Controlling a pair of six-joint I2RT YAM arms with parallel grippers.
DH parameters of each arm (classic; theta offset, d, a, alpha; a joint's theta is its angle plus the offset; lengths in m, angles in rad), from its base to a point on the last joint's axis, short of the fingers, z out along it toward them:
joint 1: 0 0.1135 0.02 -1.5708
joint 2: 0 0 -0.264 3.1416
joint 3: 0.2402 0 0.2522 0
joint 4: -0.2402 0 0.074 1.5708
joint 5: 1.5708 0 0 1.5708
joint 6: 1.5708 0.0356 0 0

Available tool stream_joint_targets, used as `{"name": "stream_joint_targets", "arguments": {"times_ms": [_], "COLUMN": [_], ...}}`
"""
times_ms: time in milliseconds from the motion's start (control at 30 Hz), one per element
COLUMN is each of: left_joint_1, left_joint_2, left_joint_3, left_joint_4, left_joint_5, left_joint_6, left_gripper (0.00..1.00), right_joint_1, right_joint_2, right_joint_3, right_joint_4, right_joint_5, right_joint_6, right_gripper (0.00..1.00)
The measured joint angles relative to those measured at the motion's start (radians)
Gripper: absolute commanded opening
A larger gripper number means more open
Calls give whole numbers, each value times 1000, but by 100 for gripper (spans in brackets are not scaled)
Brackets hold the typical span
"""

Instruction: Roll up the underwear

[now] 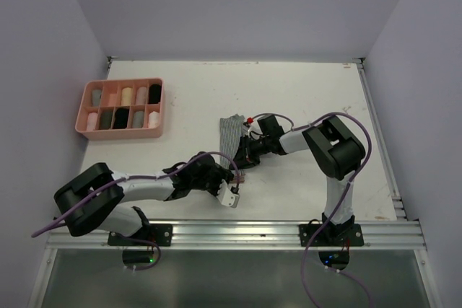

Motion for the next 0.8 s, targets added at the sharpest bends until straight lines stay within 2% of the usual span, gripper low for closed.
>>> {"name": "stream_joint_targets", "arguments": {"times_ms": [67,267,333,367,433,467,500,600,700,800], "left_joint_1": [-3,-5,-8,-10,-10,-10,-10,-10,1,22], "left_joint_2": [11,71,83,89,97,101,105,114,113,108], "left_joint_3": [2,48,64,73,103,121,139,191,227,257], "left_joint_4": [8,-6,-25,-42,-85,-114,-145,-238,-330,-428], "left_joint_5": [-10,-40,-45,-48,-49,-48,-47,-32,5,65], "left_joint_6": [9,32,33,32,25,23,22,15,15,14], "left_gripper": [49,30,21,13,2,0,0,0,0,0], "right_joint_1": [0,0,0,0,0,0,1,0,-5,-40], "right_joint_2": [1,3,3,3,2,0,-5,-32,-73,-141], "right_joint_3": [2,3,4,4,4,5,7,22,43,48], "right_joint_4": [-1,-3,-3,-3,-3,-3,-6,-40,-109,-178], "right_joint_5": [-1,-1,-1,-1,-1,0,2,23,76,162], "right_joint_6": [0,3,5,6,10,11,11,-2,-38,-84], "right_gripper": [19,18,18,18,24,27,34,45,52,54]}}
